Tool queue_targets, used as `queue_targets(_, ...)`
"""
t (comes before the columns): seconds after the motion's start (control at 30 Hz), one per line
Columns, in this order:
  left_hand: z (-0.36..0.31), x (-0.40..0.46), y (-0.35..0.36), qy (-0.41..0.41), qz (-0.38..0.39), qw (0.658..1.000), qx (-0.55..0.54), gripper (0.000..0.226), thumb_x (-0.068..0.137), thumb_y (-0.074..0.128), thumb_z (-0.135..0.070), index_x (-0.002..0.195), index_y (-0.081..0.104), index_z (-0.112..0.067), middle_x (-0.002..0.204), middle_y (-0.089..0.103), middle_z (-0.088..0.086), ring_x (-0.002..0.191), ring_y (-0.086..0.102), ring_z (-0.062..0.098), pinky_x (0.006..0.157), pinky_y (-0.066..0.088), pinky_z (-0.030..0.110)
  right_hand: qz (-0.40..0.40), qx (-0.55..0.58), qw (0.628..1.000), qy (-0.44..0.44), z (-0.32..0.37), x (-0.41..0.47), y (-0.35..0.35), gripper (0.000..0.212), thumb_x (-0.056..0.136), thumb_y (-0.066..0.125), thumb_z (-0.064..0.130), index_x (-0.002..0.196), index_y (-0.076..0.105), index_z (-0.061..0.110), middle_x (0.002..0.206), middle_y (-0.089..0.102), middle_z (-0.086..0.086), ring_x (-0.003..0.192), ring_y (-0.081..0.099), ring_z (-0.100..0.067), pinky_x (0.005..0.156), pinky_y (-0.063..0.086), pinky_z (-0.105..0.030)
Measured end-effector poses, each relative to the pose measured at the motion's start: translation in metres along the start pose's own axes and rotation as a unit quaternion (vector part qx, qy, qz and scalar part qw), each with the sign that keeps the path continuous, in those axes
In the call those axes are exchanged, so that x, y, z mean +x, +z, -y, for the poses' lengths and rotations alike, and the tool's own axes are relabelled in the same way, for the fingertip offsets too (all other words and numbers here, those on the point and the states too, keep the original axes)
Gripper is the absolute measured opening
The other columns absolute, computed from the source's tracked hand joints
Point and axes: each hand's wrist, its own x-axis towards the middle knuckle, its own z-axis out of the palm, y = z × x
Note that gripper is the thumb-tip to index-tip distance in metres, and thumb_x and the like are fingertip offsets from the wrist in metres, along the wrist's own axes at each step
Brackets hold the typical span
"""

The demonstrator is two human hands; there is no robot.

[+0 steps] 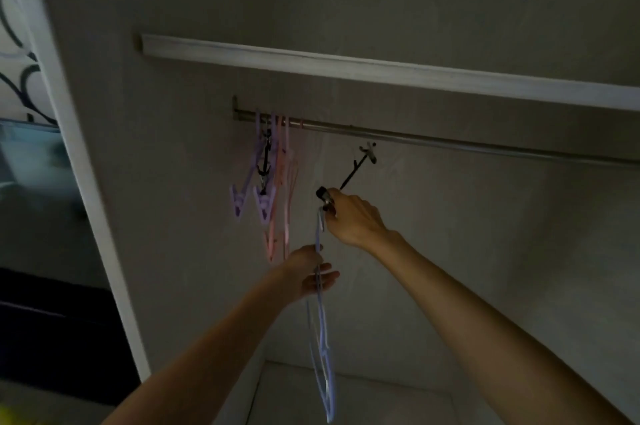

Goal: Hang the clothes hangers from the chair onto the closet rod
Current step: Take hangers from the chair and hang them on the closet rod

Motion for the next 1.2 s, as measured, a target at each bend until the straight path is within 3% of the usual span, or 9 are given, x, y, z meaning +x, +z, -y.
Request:
queue_targets(0.07,0.004,-0.003,-0.008,-0.005,0.001,1.000,0.022,0.043,0.097,0.033,0.003,0.138,0.042,-0.008,0.107,0.053,0.016,0.104,0.059,0.032,0.072,0.050,0.032,0.006,0.060,0.998,-0.006,0.012,0.004,0.001,0.032,0.098,0.036,0.021,0.129,0.040,0.018,0.107,0.060,-0.011,0.081,0.055,-0.022,0.055,0.037,-0.025)
queue_targets(0.17,0.011,-0.009,-0.021,-0.020,0.017,0.999,0.041,0.043,0.096,0.033,0.006,0.136,0.044,-0.008,0.098,0.056,0.014,0.091,0.060,0.028,0.064,0.050,0.029,0.030,0.186,0.982,0.006,0.021,0.009,0.002,0.034,0.099,0.035,0.023,0.132,0.039,0.019,0.116,0.055,-0.006,0.099,0.058,-0.024,0.081,0.049,-0.032)
queue_targets(0.37,0.019,-0.017,-0.033,-0.023,0.062,0.998,0.022,0.042,0.095,0.038,0.009,0.134,0.046,-0.006,0.096,0.060,0.013,0.080,0.063,0.025,0.062,0.057,0.032,0.048,0.250,0.967,-0.005,0.008,-0.004,-0.003,0.085,0.090,0.058,0.015,0.151,0.000,0.029,0.150,0.032,-0.006,0.128,0.044,-0.024,0.105,0.038,-0.029)
queue_targets(0.6,0.036,-0.026,-0.023,-0.038,0.101,0.994,0.028,0.032,0.091,0.046,0.010,0.117,0.048,-0.008,0.094,0.062,0.012,0.074,0.067,0.024,0.079,0.055,0.035,0.016,0.239,0.969,0.063,-0.023,-0.048,-0.008,0.091,0.089,0.059,0.021,0.149,-0.008,0.031,0.157,0.013,-0.001,0.135,0.036,-0.024,0.110,0.036,-0.041)
queue_targets(0.67,0.045,-0.025,-0.016,-0.038,0.103,0.993,0.032,0.031,0.092,0.045,0.010,0.117,0.047,-0.007,0.092,0.063,0.012,0.066,0.069,0.021,0.060,0.059,0.029,0.000,0.226,0.963,0.144,-0.033,-0.063,0.001,0.065,0.092,0.053,0.022,0.147,0.018,0.017,0.143,0.038,-0.010,0.124,0.049,-0.026,0.099,0.046,-0.037)
queue_targets(0.73,0.053,-0.025,-0.005,-0.035,0.108,0.993,0.038,0.029,0.094,0.042,0.009,0.117,0.046,-0.007,0.092,0.063,0.011,0.069,0.068,0.021,0.055,0.057,0.025,0.116,0.220,0.936,0.251,-0.042,-0.084,0.012,0.027,0.095,0.045,0.022,0.114,0.053,0.005,0.109,0.060,-0.013,0.101,0.064,-0.029,0.071,0.052,-0.031)
queue_targets(0.87,0.065,-0.025,0.027,-0.005,0.122,0.991,0.049,0.023,0.095,0.044,0.004,0.114,0.048,-0.009,0.091,0.067,0.008,0.053,0.070,0.010,0.056,0.056,0.022,0.415,0.326,0.803,0.278,-0.054,-0.130,0.031,0.034,0.101,0.028,0.025,0.085,0.056,0.013,0.080,0.067,-0.003,0.059,0.069,-0.012,0.062,0.053,-0.025)
queue_targets(1.0,0.066,-0.024,0.064,0.061,0.093,0.991,0.071,0.022,0.092,0.052,-0.001,0.110,0.052,-0.013,0.076,0.068,0.000,0.056,0.065,0.011,0.052,0.049,0.022,0.289,0.513,0.761,0.272,-0.071,-0.148,0.031,0.031,0.098,0.040,0.034,0.089,0.062,0.014,0.082,0.069,-0.004,0.065,0.068,-0.012,0.064,0.054,-0.024)
queue_targets(1.2,0.061,-0.028,0.090,0.084,0.073,0.991,0.069,0.027,0.090,0.049,0.007,0.109,0.050,-0.012,0.068,0.063,0.003,0.034,0.059,0.004,0.039,0.050,0.016,0.198,0.481,0.810,0.271,-0.090,-0.163,0.010,0.017,0.095,0.053,0.018,0.107,0.061,0.009,0.082,0.068,-0.006,0.050,0.067,-0.007,0.048,0.053,-0.017)
